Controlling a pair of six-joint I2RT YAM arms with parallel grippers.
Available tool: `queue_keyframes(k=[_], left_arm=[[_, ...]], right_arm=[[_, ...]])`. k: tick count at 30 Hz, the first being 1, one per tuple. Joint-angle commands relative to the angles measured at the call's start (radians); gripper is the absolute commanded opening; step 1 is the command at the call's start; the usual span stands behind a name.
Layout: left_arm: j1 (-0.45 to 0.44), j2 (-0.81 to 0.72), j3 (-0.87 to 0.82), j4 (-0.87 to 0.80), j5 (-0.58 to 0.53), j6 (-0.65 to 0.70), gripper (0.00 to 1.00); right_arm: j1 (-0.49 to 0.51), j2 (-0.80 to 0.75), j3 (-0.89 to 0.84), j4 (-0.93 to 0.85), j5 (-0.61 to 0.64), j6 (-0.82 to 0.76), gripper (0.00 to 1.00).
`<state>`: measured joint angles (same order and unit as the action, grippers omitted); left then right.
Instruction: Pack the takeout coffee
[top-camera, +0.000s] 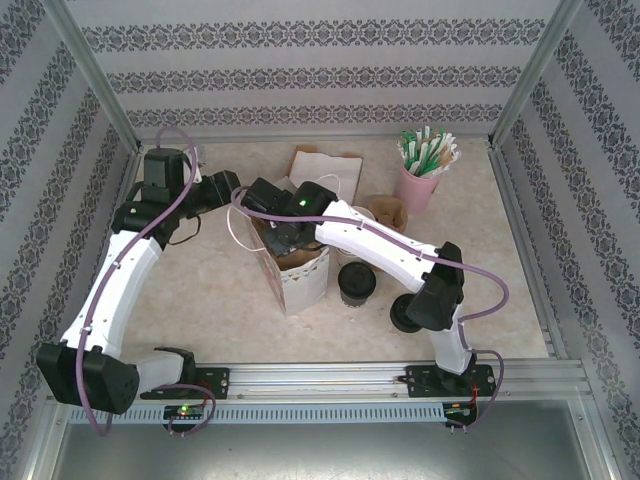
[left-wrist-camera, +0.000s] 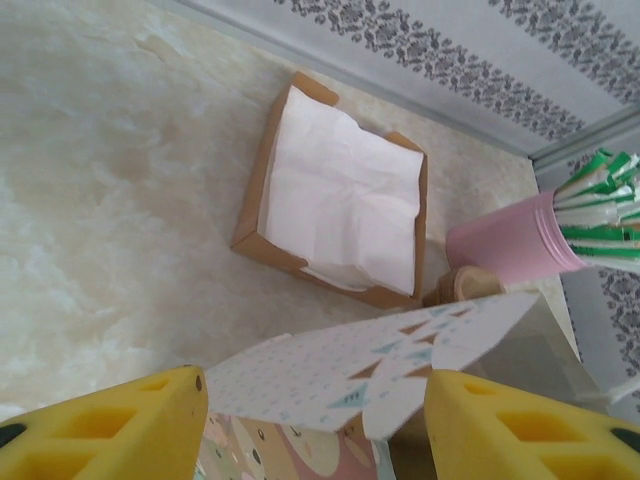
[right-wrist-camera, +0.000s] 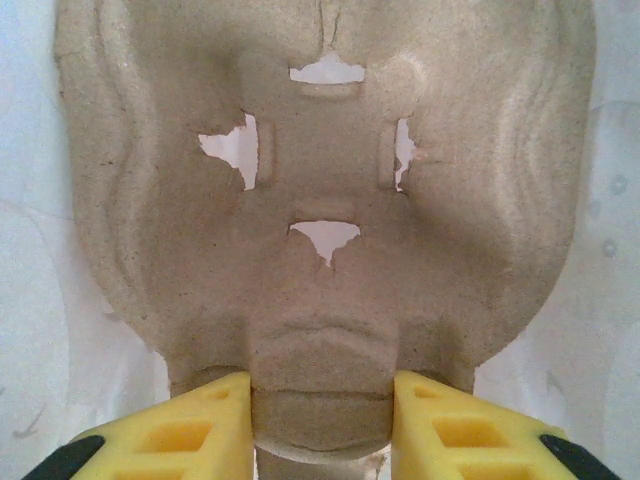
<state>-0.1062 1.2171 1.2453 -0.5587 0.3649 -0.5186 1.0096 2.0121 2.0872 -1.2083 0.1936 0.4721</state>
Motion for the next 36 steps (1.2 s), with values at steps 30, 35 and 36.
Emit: queue_keyframes(k=[30, 35, 36], left_arm=[[0.128, 0.036, -0.171, 0.234, 0.062, -0.180, 0.58], [0.128, 0.038, -0.171, 0.232, 0.064, -0.179, 0.58], [0.128, 0.038, -0.170, 0.232, 0.064, -0.179, 0.58]], right_arm=[[0.017, 0.094, 0.178, -0.152, 0.082, -0.033, 0.35], [0.009, 0.117, 0.172, -0.148, 0.067, -0.041, 0.34], [0.009, 0.120, 0.169, -0.150, 0.067, -0.043, 0.34]])
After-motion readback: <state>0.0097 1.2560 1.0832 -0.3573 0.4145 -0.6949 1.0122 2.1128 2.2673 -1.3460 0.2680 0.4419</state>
